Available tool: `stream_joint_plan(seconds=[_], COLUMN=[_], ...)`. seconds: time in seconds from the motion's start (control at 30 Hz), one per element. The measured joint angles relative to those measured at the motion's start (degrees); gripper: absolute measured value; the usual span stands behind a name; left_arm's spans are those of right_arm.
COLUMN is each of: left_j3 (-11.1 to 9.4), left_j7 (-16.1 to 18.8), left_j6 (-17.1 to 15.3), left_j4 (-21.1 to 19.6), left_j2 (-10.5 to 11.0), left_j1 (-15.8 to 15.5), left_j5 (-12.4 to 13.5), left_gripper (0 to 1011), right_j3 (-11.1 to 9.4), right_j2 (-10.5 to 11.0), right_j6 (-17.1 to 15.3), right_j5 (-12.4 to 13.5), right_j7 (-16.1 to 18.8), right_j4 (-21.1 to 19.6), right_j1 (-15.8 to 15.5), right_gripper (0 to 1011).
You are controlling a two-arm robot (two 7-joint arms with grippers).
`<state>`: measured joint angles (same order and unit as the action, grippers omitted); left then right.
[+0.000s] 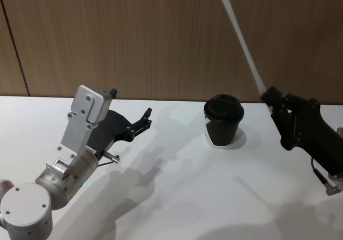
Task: Pick up the straw with one hand, pass it to the other hand, and insert it into the cup.
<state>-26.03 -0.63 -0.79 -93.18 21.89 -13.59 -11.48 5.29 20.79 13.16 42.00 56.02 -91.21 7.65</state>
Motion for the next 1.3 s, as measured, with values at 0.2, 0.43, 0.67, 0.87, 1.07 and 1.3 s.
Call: stream_joint_plan(seconds=[0.2, 0.43, 0.67, 0.87, 1.07, 1.3], left_j3=[0.1, 0.5, 1.0, 1.5, 2.1, 2.7], left_j7=[-0.4, -3.4, -7.8, -12.3, -16.6, -22.9], left_j6=[0.0, 0.6, 1.3, 1.9, 2.7, 3.9], left_j4=[0.0, -0.2, -0.6, -0.9, -1.2, -1.3], left_j2=[0.0, 0.0, 0.0, -0.1, -0.3, -0.6], left_j1=[0.0, -0.5, -1.1, -1.7, -2.2, -3.2], left_j5=[-0.1, -2.3, -5.5, -9.1, -12.6, -17.9], left_gripper=[1003, 1003, 1003, 1003, 1003, 1003], right_j3=[1.4, 2.2, 2.7, 2.9, 3.1, 3.2], right_j2=[0.2, 0.3, 0.4, 0.4, 0.5, 0.5], right_j6=[0.4, 0.6, 0.8, 0.9, 0.9, 1.0], right_j5=[2.2, 3.6, 4.4, 4.9, 5.1, 5.3], right_j7=[3.9, 6.4, 7.8, 8.5, 9.0, 9.3], right_j4=[0.4, 0.6, 0.8, 0.8, 0.9, 0.9], right_j1=[0.6, 1.0, 1.3, 1.4, 1.4, 1.5], right_gripper=[0, 0, 0, 0, 0, 0])
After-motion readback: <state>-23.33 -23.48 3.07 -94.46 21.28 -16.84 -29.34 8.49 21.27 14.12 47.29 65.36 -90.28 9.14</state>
